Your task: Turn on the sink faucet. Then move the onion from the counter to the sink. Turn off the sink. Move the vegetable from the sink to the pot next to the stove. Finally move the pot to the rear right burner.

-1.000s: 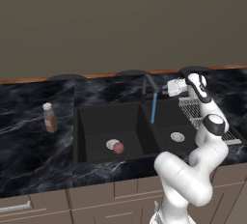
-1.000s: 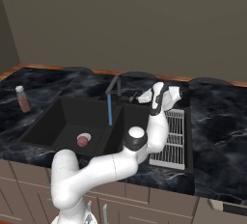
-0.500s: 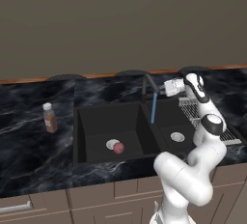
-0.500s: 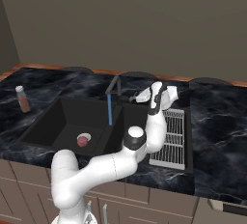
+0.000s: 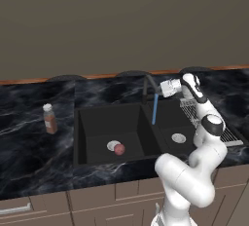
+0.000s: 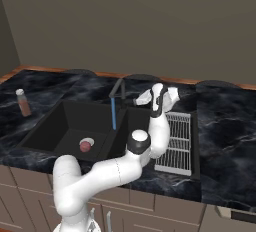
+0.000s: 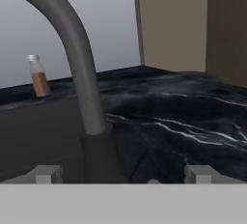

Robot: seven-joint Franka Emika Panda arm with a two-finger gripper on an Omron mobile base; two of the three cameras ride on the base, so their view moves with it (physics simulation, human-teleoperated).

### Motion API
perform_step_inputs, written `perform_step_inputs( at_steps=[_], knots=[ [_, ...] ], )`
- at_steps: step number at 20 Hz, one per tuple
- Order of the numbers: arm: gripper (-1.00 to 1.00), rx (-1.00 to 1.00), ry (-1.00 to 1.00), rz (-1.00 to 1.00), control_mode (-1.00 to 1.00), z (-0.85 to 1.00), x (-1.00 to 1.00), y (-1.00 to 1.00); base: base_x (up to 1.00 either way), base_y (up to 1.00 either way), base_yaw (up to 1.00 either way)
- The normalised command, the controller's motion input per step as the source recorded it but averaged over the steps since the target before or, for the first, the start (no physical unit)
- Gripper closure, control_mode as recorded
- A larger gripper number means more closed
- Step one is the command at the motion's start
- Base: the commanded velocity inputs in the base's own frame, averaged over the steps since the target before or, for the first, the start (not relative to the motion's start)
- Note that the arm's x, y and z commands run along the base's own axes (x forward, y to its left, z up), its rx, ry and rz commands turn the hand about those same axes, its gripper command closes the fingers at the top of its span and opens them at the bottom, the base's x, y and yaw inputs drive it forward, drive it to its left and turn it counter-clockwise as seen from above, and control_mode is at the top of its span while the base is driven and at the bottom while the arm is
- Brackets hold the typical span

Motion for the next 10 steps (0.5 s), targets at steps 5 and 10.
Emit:
perform_step_inputs(
  at_steps=[5,10],
  knots=[
    [-1.00,0.00,0.00,0.03,-1.00,0.01,0.00,0.40,0.00,0.00,0.00],
    [-1.00,0.00,0.01,0.02,-1.00,0.06,0.00,0.42,0.00,0.00,0.00]
  ],
)
